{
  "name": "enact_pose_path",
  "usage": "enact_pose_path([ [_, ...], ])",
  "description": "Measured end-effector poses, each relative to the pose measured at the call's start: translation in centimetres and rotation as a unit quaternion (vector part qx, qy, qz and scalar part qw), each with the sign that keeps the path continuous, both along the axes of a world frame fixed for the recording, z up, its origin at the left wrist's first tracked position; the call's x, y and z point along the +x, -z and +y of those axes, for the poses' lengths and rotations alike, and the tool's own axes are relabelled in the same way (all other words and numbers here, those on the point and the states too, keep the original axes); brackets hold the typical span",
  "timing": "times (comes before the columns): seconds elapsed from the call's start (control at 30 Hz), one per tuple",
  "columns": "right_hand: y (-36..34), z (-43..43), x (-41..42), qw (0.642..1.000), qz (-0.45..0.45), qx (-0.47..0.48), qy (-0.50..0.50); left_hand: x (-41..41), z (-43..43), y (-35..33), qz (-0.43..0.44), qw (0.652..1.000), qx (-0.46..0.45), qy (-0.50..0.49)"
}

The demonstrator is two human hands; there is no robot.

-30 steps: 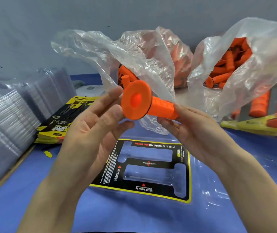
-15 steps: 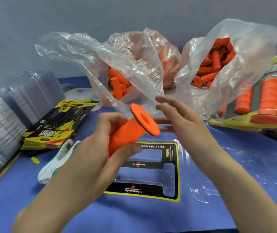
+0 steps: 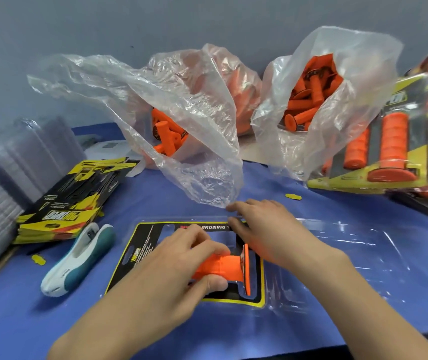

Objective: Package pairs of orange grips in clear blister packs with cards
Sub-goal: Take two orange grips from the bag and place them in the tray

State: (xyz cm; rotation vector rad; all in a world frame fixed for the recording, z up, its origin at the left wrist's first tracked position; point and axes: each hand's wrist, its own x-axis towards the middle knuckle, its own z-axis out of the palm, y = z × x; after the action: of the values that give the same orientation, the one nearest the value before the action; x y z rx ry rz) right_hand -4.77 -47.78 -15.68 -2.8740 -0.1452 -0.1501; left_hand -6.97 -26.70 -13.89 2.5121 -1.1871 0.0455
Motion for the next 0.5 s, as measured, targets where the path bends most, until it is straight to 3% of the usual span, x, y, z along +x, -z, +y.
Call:
enact_pose_path([
  [0.27, -0.54, -0.07, 0.15, 0.999, 0.004, 0.046, -0.015, 0.16, -0.32, 0.61, -0.001, 0.999, 0.037, 0.004],
  [0.5, -0.48, -0.19, 0.2, 0.998, -0.019, 0.048, -0.022, 0.08, -0.07, -0.04, -0.023, 0.999, -0.041, 0.006],
])
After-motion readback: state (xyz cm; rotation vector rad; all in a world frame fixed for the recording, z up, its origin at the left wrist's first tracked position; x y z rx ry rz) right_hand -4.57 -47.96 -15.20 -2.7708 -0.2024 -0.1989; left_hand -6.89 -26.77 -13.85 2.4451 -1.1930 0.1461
